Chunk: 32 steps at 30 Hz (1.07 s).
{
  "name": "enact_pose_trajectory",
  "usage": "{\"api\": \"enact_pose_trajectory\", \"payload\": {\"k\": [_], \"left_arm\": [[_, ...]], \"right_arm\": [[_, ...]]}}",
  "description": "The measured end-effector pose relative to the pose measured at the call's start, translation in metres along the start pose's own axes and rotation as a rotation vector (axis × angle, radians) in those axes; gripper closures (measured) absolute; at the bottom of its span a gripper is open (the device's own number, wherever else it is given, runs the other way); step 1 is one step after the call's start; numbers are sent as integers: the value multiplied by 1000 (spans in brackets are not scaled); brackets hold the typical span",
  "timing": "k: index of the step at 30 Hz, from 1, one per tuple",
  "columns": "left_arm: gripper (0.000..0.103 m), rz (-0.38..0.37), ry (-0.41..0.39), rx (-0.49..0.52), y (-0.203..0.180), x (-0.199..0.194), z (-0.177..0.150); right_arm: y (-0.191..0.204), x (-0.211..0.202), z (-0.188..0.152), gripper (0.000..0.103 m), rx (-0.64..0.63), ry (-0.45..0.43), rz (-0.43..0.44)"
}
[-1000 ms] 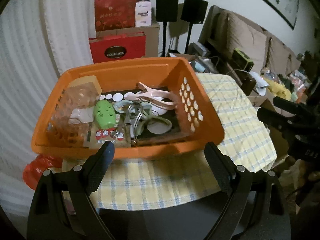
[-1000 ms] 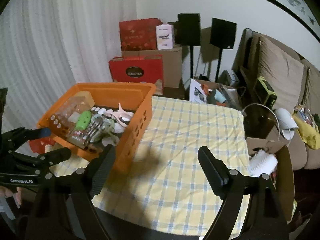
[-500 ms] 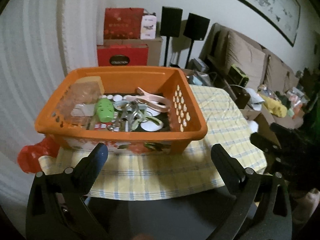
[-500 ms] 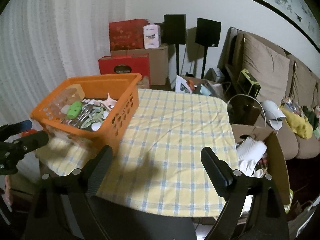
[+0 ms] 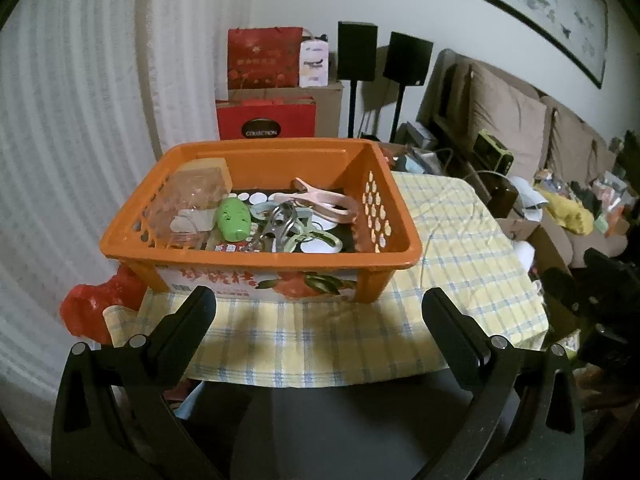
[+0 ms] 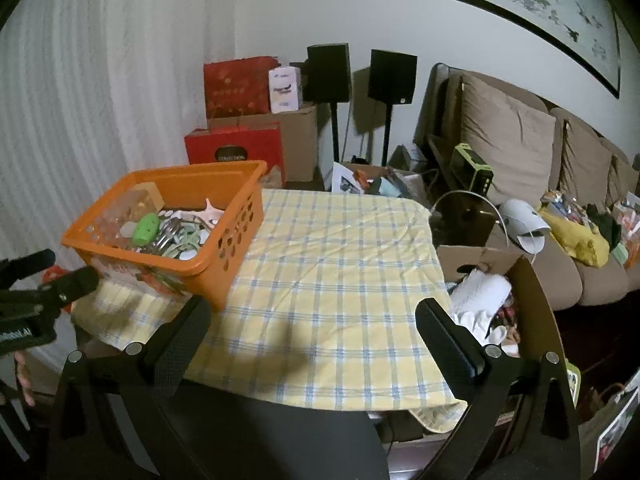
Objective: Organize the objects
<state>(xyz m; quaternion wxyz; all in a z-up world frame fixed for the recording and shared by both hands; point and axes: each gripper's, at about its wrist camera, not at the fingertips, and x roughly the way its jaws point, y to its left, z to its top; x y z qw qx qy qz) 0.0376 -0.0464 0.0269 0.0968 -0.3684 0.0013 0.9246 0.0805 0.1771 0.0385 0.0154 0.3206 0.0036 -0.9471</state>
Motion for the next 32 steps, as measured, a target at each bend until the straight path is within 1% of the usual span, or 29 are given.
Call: {"api": "enact_pose_trajectory", "payload": {"k": [8, 11, 20, 28, 32], "left_arm": [[0, 28, -32, 3, -6, -12, -2], [0, 21, -24, -17, -4, -13, -2], [0, 28, -19, 5, -10, -12, -3], [0, 59, -27, -5, -8, -11, -3], [0, 58, -31, -3, -6, -12, -4]], "right_arm": [[-1, -11, -6, 0, 0, -2, -3], [-3, -13, -7, 0, -1, -3, -2], [-3, -14, -8, 0, 0, -3, 3], [-1, -15, -8, 0, -1, -2, 2], [1, -15, -8, 0, -1, 1, 2]]}}
